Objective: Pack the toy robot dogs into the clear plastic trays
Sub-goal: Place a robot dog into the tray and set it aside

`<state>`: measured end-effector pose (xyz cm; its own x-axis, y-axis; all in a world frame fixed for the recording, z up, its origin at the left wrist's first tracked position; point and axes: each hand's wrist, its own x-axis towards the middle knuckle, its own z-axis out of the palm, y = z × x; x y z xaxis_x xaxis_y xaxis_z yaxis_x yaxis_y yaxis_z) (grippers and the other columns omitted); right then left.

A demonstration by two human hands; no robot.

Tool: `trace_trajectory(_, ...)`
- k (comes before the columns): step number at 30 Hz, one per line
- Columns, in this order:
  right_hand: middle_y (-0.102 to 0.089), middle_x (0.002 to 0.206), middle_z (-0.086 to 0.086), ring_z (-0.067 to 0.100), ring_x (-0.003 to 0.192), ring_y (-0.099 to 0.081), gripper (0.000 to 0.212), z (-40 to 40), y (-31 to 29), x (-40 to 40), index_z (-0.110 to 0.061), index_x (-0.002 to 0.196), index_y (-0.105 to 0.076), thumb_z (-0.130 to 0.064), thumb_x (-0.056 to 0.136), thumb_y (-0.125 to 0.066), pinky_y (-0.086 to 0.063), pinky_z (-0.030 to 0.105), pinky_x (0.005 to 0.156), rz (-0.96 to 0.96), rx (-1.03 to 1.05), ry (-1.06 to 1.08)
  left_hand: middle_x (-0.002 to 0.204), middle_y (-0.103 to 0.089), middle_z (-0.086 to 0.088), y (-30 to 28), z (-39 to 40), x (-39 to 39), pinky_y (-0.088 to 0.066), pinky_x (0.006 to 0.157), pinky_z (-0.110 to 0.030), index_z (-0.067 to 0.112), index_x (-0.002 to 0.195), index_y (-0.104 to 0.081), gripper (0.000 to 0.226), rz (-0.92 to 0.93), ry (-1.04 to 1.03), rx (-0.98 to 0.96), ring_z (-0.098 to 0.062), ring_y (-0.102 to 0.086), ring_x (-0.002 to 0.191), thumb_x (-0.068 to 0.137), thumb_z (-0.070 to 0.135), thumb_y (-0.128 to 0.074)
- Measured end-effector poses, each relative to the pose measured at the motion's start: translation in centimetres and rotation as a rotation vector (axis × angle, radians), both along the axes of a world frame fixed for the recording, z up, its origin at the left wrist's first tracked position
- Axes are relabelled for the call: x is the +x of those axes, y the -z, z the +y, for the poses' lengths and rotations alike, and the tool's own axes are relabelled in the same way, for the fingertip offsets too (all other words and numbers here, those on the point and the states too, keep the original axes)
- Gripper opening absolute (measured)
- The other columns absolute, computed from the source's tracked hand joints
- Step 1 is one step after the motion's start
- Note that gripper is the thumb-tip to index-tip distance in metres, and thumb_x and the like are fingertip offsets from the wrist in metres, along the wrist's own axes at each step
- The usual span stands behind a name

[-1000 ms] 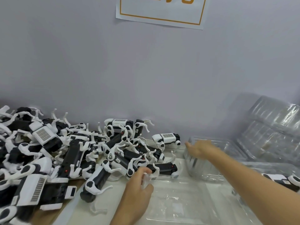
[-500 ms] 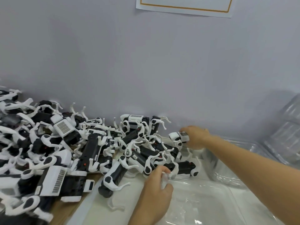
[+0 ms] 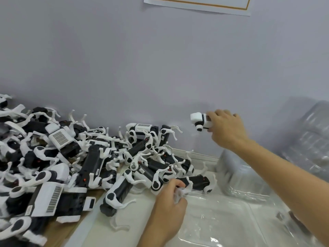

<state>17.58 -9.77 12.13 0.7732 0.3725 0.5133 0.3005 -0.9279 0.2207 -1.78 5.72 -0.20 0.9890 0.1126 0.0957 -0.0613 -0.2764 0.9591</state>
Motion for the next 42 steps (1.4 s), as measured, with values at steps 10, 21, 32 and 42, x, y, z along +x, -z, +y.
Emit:
trace_trajectory(10,-0.060,0.062,-0.005,0.002,0.055,-0.053,0.021,-1.9,2.0,-14.6,-0.013,0.084,-0.053,-0.030,0.097,-0.049,-0.042,0.015,0.053,0.225,1.484,-0.337,0.104,-0.061,0.007,-0.3,-0.7,-0.5,-0.040,0.063,-0.006,0.031,0.104,-0.058,0.017,0.022,-0.031,0.011,0.008,-0.052,0.071,0.102,0.017,-0.048)
trace_trajectory(21,-0.065,0.068,-0.011,0.004,0.057,-0.058,0.013,-5.7,5.5,-17.7,-0.035,0.088,-0.059,-0.037,0.087,-0.072,-0.042,0.014,0.049,0.729,1.183,-0.242,0.102,-0.059,0.015,-1.4,-1.5,-0.7,-0.036,0.060,-0.005,0.033,0.108,-0.055,0.023,0.109,-0.063,0.108,0.001,-0.051,0.079,0.102,0.013,-0.045)
trace_trajectory(32,-0.069,0.086,-0.017,0.004,0.079,-0.067,0.029,-6.8,6.3,-17.4,-0.041,0.094,-0.071,-0.026,0.073,-0.085,-0.053,0.021,0.072,0.731,1.017,-0.264,0.108,-0.066,0.019,-0.2,-1.3,-0.9,-0.042,0.079,-0.023,0.044,0.104,-0.068,0.025,0.101,-0.144,-0.134,-0.001,-0.058,0.104,0.100,0.022,-0.056)
trace_trajectory(42,-0.063,0.090,-0.017,0.000,0.083,-0.059,0.029,-4.6,8.0,-17.5,-0.038,0.090,-0.068,-0.025,0.071,-0.086,-0.042,0.011,0.067,0.702,0.770,-0.285,0.114,-0.066,-0.001,0.1,-0.9,0.4,-0.047,0.099,-0.039,0.043,0.093,-0.072,0.040,0.136,-0.102,-0.230,-0.018,-0.062,0.109,0.091,0.006,-0.056)
